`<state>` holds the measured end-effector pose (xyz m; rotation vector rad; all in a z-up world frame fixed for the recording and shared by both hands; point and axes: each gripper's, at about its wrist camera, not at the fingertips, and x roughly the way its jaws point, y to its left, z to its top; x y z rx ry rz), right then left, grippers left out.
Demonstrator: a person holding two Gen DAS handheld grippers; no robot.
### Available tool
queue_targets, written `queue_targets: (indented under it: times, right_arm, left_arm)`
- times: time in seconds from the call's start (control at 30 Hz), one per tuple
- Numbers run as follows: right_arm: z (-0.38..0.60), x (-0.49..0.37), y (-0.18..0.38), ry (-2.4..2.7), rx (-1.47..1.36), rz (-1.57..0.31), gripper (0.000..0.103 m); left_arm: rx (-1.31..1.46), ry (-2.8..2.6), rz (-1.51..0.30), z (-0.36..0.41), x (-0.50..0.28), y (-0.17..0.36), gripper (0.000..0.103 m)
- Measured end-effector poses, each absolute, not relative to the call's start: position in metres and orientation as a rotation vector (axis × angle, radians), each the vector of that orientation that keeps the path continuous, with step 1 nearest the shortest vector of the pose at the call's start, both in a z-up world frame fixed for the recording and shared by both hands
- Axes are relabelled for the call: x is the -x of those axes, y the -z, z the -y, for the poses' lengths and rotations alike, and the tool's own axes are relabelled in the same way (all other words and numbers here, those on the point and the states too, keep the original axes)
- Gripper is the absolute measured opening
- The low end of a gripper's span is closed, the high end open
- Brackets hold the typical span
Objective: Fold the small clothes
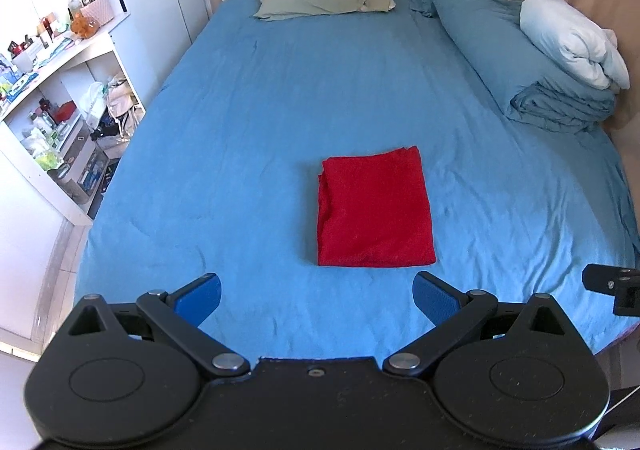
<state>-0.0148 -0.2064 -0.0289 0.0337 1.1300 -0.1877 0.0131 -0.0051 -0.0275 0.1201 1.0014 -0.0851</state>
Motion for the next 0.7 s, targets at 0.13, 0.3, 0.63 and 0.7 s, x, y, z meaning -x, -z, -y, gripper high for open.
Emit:
queue_targets:
  times: [0.13, 0.3, 0.63, 0.7]
  right_arm:
    - [0.206, 0.017, 0.027, 0.188, -0.031, -1.118, 0.103]
    - [0.206, 0.018, 0.026, 0.19, -0.029, -1.111, 0.103]
    - [0.214, 0.018, 0.023, 0.194, -0.035, -1.105, 0.103]
    - [0.215, 0.018, 0.022, 0.194, -0.036, -1.105, 0.103]
  left_arm:
    - [-0.115, 0.092, -0.999, 0.004, -0.01, 0.027, 0.103]
    - [-0.115, 0.097, -0.995, 0.008, -0.009, 0.025, 0.103]
    - [-0.12, 0.105, -0.995, 0.016, -0.009, 0.023, 0.103]
    - [-0.122, 0.108, -0.994, 0.019, -0.01, 0.023, 0.103]
